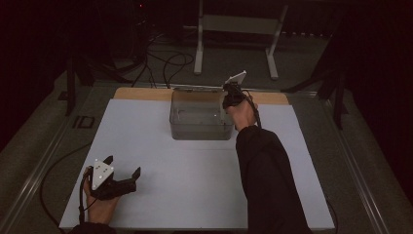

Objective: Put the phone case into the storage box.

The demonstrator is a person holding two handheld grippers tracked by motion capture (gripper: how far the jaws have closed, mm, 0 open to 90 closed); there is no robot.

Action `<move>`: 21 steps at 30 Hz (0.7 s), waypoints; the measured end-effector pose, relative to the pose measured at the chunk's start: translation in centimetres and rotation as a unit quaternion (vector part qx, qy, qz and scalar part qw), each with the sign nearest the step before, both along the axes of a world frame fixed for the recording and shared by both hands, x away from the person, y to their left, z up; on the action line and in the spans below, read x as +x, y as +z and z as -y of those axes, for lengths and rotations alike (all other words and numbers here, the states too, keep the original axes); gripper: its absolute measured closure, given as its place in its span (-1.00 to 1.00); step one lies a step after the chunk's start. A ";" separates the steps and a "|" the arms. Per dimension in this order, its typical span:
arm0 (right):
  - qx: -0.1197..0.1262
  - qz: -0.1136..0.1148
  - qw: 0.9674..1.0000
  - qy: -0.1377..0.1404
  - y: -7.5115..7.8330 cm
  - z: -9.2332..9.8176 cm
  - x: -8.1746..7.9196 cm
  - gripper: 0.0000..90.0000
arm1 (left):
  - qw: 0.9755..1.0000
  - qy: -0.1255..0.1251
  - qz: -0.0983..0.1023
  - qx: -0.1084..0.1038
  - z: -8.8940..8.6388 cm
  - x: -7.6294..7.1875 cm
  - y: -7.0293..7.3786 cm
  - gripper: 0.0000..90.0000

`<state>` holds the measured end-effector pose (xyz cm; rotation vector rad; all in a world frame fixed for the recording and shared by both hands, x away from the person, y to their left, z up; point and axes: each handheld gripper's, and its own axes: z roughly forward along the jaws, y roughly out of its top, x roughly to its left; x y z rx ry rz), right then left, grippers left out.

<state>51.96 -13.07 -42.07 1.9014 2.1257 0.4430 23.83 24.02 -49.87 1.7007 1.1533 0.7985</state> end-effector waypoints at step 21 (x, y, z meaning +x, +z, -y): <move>-0.024 -0.009 1.000 0.007 -0.5 -0.9 0.2 0.80 | 1.000 0.000 -0.002 -0.001 0.0 0.0 0.0 -1.00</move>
